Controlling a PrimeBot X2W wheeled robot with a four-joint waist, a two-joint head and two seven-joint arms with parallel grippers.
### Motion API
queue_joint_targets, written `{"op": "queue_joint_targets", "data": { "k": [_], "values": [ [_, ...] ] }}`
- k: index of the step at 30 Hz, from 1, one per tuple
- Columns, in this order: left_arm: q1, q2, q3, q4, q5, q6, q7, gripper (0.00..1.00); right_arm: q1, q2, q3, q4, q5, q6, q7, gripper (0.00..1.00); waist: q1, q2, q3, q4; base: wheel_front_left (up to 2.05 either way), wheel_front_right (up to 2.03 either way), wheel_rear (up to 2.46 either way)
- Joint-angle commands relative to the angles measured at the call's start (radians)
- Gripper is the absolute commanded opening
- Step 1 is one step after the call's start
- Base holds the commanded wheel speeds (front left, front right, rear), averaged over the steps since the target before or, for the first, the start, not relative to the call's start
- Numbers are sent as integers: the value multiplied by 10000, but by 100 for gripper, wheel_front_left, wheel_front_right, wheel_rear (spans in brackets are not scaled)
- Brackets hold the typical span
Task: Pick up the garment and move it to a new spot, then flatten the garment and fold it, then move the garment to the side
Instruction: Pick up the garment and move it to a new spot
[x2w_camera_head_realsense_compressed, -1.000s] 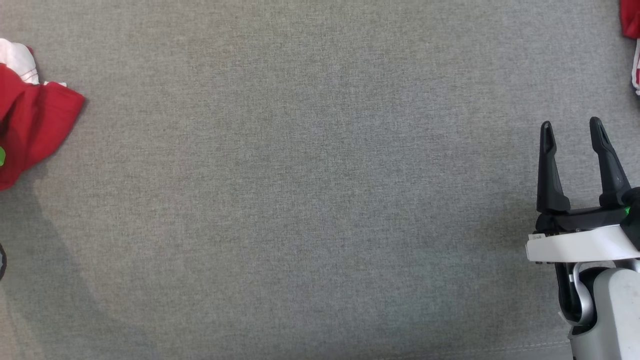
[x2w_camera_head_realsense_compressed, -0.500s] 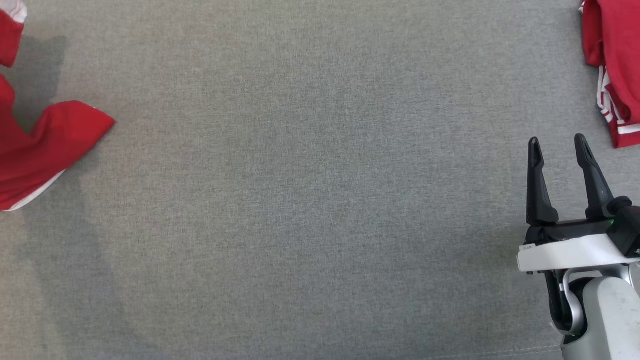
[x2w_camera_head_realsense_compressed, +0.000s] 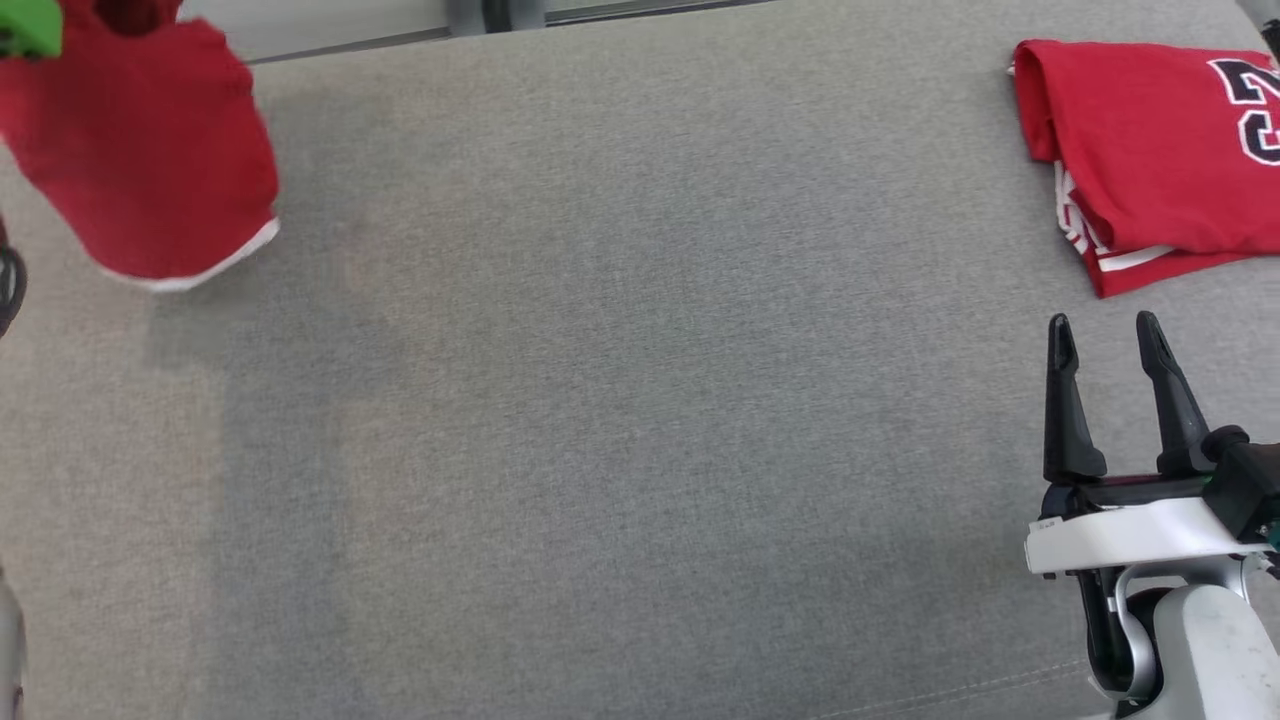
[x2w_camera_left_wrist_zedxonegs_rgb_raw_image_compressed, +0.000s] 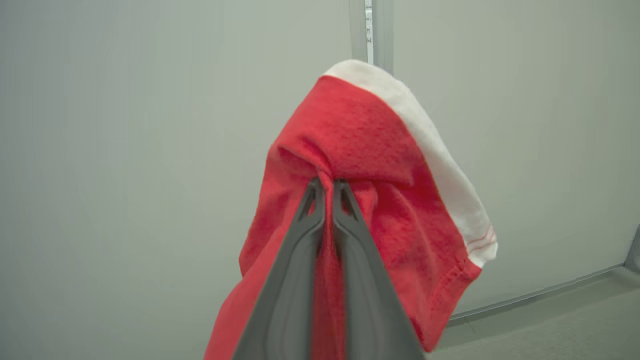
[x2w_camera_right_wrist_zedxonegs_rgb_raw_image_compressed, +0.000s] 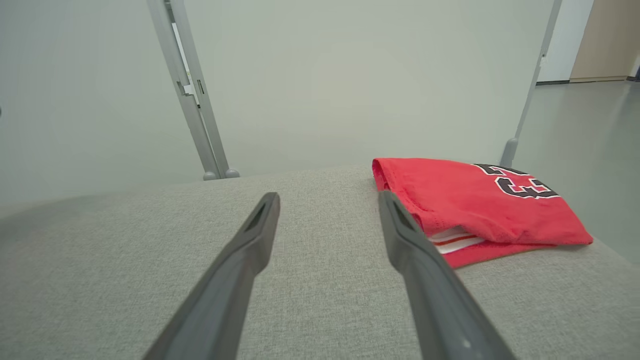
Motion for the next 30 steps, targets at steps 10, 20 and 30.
{"op": "queue_joint_targets", "data": {
  "k": [10, 20, 30],
  "values": [
    [-866, -1496, -764, -1258, -63, 158, 331, 0, 139, 191, 44, 83, 242, -16, -44, 100, 0, 0, -421, -1583, 0, 0, 0],
    [704, -2702, -1373, -1312, -333, 364, -140, 0, 190, 257, 19, 85, 328, -17, -45, 100, 0, 0, -256, -1698, 0, 0, 0],
    [4126, -3063, -1549, -1007, -870, 725, -878, 0, 199, 266, 119, 163, 232, -17, -45, 100, 0, 0, -396, -949, 0, 0, 0]
  ]
}}
